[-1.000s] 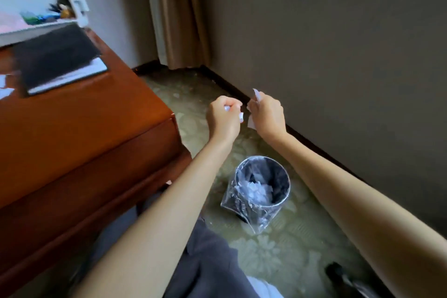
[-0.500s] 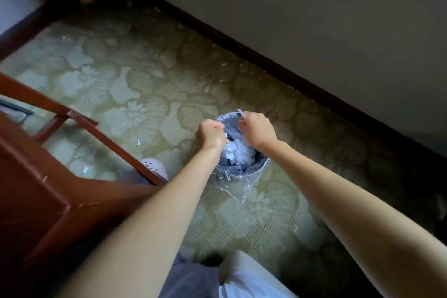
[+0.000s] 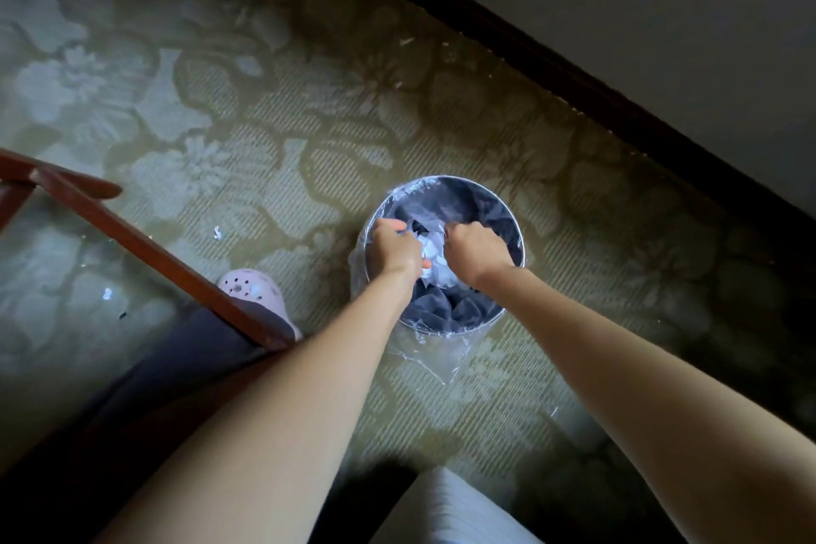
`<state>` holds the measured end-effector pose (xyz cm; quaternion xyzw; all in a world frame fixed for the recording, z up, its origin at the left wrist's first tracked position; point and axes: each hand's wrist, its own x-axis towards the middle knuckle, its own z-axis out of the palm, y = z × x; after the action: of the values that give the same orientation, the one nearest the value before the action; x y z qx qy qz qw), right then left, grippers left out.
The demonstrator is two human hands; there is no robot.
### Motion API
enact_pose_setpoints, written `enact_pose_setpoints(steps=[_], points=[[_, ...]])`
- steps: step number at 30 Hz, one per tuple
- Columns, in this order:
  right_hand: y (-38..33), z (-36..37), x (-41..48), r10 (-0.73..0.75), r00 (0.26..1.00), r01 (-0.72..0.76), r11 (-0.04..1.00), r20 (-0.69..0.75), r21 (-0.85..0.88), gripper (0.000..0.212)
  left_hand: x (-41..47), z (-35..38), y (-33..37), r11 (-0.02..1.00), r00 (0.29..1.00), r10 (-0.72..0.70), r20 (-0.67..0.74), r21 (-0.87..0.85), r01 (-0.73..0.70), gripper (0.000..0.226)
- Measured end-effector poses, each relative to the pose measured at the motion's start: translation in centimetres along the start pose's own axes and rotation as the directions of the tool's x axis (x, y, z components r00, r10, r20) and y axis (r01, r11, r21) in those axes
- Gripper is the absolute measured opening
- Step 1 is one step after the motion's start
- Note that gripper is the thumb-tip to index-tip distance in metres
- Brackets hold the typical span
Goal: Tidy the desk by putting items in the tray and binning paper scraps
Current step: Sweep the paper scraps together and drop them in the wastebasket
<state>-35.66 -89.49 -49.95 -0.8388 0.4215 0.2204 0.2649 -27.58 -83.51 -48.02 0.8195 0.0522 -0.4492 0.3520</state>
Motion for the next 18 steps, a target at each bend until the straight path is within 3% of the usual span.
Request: enact_pose_setpoints(steps=[3, 12, 15, 18], points=[[0.0, 0.4, 0.8, -0.021, 1.000, 0.020, 0.999, -0.020, -0.027, 0.025, 1.0, 0.5, 0.1, 0.998, 1.000, 0.018, 0.003, 0.060, -0.018, 0.013], [-0.2, 0.8, -0.6, -0.085, 0.991, 0.095, 0.990, 0.102, -0.103, 0.042, 0.1, -1.0, 0.6, 0.987, 0.993, -0.062, 0.100, 0.152, 0.046, 0.041], [-0.7, 0.0, -2.0, -0.081, 0.989, 0.102, 0.978, 0.122, -0.182, 0.043, -0.7, -2.0, 0.1, 0.960, 0.996, -0.027, 0.088, 0.279, 0.001, 0.052], [-1.6, -1.7, -3.9, -0.104, 0.990, 0.126, 0.956, 0.096, -0.263, 0.040, -4.5, -4.2, 1.7, 0.903, 0.994, 0.076, 0.078, 0.417, -0.102, 0.039]])
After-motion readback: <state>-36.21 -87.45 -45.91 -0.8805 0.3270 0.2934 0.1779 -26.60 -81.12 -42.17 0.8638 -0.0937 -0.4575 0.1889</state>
